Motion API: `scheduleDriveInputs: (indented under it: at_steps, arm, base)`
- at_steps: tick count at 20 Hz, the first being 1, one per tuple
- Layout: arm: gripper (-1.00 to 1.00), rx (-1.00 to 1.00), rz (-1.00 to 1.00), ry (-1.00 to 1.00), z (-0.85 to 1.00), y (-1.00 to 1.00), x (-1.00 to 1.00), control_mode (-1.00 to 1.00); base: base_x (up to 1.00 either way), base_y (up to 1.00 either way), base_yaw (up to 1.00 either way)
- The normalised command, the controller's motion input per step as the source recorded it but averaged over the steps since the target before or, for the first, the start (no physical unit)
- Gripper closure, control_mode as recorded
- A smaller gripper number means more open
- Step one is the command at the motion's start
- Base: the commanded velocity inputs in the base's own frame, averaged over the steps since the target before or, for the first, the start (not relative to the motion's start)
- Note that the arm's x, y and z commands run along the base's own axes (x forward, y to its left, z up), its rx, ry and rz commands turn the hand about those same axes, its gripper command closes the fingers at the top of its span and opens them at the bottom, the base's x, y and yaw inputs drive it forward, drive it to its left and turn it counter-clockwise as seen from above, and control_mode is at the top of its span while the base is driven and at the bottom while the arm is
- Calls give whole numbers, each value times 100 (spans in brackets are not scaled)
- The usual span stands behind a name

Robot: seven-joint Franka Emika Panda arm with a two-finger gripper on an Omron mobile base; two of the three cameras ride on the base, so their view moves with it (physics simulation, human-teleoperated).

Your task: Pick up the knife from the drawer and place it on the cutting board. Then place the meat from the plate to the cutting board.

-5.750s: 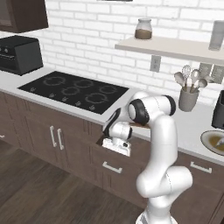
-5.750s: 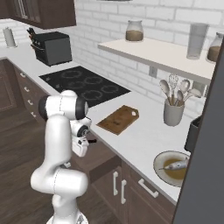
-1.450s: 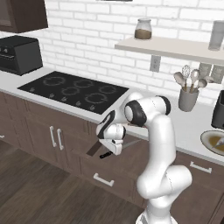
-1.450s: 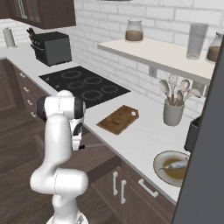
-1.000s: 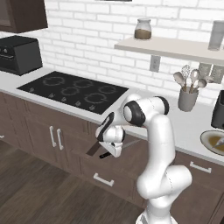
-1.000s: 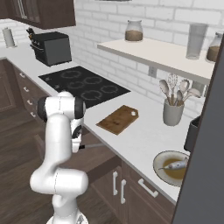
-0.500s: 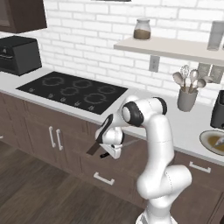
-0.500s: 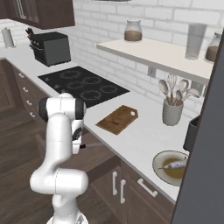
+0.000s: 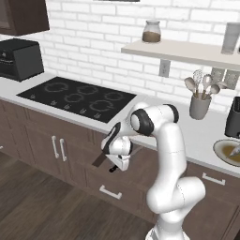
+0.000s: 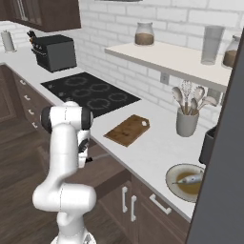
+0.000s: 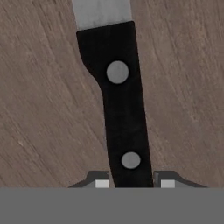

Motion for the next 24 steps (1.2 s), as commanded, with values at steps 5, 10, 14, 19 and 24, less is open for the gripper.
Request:
scheduleDriveInputs:
  at_steps: [5, 10, 14, 19, 24]
  arm:
    - [100, 4, -6, -2, 21, 18, -56, -100]
    - [100, 4, -10, 0, 60, 0, -13, -100]
    - [100, 2, -14, 0, 66, 0, 0, -100]
    - [100, 11, -14, 0, 55, 0, -3, -100]
    - [100, 16, -4, 3, 54, 21, -6, -100]
  base:
    - [0, 0, 0]
    - [0, 0, 0]
    - [0, 0, 0]
    - [0, 0, 0]
    - [0, 0, 0]
